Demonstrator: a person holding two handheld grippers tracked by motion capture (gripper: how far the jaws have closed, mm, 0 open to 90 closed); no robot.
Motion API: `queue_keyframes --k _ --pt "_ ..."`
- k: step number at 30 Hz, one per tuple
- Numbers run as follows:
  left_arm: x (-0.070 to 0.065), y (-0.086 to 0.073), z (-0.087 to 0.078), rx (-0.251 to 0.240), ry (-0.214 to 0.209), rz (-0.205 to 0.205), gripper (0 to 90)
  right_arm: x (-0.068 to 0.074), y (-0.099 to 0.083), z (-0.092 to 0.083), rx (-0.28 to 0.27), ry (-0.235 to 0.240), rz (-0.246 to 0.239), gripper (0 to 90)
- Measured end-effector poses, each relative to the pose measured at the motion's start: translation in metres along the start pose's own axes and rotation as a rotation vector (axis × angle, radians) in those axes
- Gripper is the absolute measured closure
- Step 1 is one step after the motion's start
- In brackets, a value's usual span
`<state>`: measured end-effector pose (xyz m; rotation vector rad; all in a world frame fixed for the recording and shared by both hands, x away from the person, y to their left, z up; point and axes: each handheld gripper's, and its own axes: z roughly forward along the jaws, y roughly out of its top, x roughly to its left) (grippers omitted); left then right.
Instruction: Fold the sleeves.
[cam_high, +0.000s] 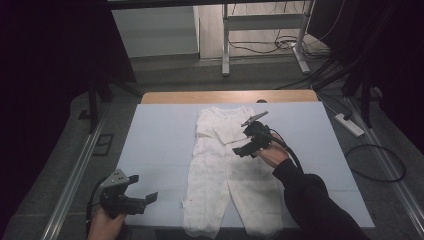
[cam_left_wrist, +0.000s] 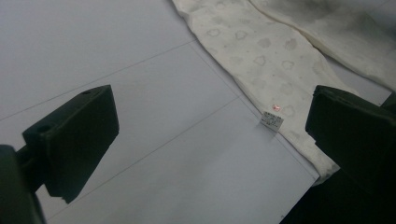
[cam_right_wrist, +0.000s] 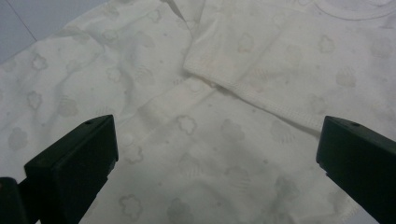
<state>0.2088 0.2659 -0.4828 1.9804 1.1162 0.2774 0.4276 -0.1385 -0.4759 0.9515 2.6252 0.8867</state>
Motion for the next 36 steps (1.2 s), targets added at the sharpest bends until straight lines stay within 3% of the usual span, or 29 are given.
queue_keyframes --k 36 --pt "0.001 0.0 0.0 -0.002 -0.003 -0.011 2.7 0.012 -0.03 -0.038 -0.047 -0.01 0.001 0.0"
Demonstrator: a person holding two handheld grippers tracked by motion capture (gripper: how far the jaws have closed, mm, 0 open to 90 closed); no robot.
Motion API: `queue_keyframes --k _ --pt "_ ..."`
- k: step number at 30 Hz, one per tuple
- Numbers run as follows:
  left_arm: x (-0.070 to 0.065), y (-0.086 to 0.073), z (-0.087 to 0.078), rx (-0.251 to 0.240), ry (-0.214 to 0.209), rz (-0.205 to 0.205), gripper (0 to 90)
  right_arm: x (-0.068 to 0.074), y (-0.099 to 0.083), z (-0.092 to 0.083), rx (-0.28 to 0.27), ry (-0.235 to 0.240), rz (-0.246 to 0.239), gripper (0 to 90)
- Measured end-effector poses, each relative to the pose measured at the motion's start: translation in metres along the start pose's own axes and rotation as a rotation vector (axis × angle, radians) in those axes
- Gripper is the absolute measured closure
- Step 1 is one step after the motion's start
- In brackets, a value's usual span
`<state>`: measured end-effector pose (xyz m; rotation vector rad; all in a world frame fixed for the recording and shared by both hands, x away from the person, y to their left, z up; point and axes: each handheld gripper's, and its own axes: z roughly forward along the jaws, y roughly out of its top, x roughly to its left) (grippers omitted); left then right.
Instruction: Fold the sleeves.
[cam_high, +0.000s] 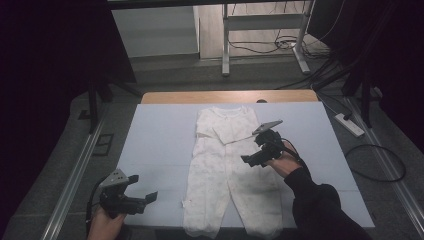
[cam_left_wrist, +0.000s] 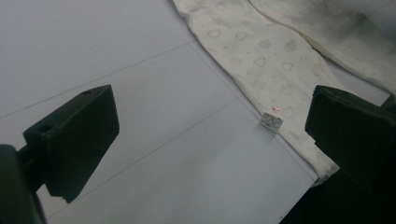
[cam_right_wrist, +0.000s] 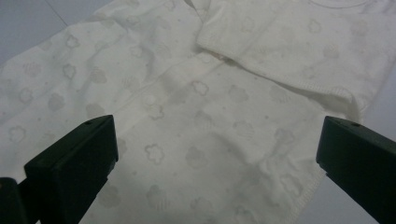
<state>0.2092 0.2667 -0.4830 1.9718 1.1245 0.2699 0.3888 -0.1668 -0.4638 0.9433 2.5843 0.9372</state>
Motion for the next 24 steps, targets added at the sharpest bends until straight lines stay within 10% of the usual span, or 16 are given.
queue_keyframes --k 24 --pt "0.001 0.0 -0.001 -0.004 -0.003 -0.005 2.7 0.002 -0.023 -0.023 -0.041 -0.005 0.025 0.0"
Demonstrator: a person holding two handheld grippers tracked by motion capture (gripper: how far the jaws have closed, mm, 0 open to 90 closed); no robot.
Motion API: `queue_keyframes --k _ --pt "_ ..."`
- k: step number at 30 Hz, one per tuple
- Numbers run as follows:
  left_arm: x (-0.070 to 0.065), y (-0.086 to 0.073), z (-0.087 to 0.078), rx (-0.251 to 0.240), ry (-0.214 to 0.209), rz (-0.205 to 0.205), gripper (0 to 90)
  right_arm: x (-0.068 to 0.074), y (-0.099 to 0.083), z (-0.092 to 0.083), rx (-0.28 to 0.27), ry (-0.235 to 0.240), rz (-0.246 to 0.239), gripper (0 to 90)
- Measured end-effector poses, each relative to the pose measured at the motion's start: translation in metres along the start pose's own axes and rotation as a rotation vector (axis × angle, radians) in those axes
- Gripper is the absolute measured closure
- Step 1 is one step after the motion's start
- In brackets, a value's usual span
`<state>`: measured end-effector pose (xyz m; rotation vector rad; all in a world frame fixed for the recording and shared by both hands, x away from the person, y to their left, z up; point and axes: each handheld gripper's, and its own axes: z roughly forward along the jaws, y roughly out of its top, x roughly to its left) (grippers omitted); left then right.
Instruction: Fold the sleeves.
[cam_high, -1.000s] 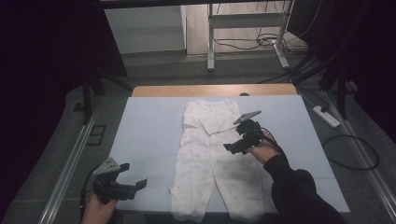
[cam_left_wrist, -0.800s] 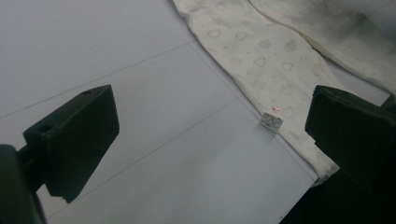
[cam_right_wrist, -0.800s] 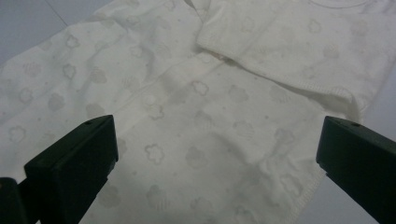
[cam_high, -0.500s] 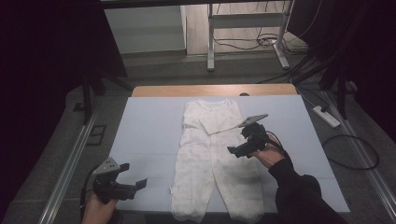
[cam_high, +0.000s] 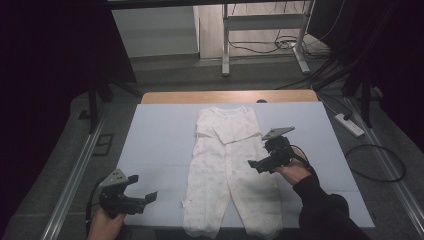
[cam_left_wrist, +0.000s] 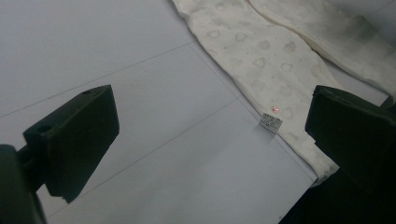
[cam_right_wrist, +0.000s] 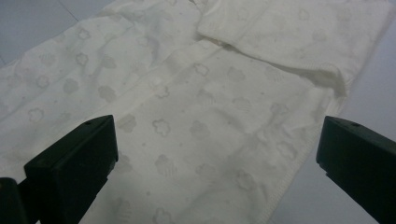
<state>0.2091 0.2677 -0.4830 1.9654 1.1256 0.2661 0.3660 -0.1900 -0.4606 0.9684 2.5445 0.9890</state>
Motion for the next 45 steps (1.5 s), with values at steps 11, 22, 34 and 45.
queue_keyframes --k 11,22,34,45 --pt "0.0 0.0 0.0 -0.001 -0.002 0.0 2.7 -0.001 -0.014 -0.014 -0.021 -0.02 0.01 0.0" --pt "0.001 0.0 0.0 -0.005 -0.004 -0.005 2.7 -0.003 -0.024 -0.025 -0.021 -0.012 0.027 0.0" --pt "0.001 0.0 -0.001 -0.005 -0.007 -0.009 2.7 -0.001 -0.035 -0.037 -0.026 -0.012 0.029 0.0" --pt "0.001 0.0 -0.001 -0.007 -0.007 -0.012 2.7 0.0 -0.044 -0.047 -0.026 -0.032 0.023 0.0"
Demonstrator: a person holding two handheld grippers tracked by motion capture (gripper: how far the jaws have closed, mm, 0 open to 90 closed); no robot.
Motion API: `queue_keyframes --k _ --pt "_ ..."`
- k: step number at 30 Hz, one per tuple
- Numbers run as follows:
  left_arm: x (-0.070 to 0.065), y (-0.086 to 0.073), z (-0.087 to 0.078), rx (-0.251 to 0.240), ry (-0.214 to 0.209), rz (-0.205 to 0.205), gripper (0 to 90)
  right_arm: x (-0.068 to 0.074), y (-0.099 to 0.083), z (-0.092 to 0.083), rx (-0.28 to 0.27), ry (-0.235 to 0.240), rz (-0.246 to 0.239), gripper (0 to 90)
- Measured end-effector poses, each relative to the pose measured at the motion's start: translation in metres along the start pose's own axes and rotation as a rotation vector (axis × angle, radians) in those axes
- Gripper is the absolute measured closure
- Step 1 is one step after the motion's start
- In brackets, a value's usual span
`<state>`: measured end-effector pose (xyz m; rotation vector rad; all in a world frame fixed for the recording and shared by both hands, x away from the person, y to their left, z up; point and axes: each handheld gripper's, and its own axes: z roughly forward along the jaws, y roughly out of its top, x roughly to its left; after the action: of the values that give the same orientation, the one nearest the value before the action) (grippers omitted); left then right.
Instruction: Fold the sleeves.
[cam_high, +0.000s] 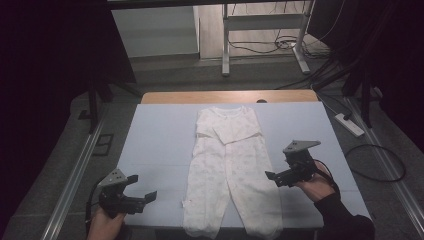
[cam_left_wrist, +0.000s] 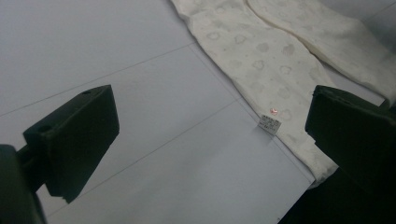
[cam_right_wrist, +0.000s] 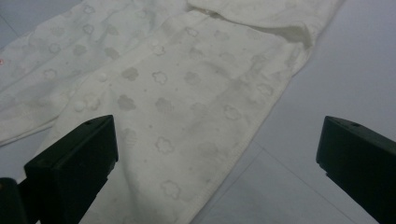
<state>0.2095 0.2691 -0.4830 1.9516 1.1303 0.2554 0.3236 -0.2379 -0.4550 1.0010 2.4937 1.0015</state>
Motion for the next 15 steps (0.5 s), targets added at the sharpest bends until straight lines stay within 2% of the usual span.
queue_keyframes --k 15 --pt "0.0 0.0 0.0 0.0 0.0 -0.003 2.7 0.0 -0.013 -0.013 -0.002 -0.012 0.008 0.0"
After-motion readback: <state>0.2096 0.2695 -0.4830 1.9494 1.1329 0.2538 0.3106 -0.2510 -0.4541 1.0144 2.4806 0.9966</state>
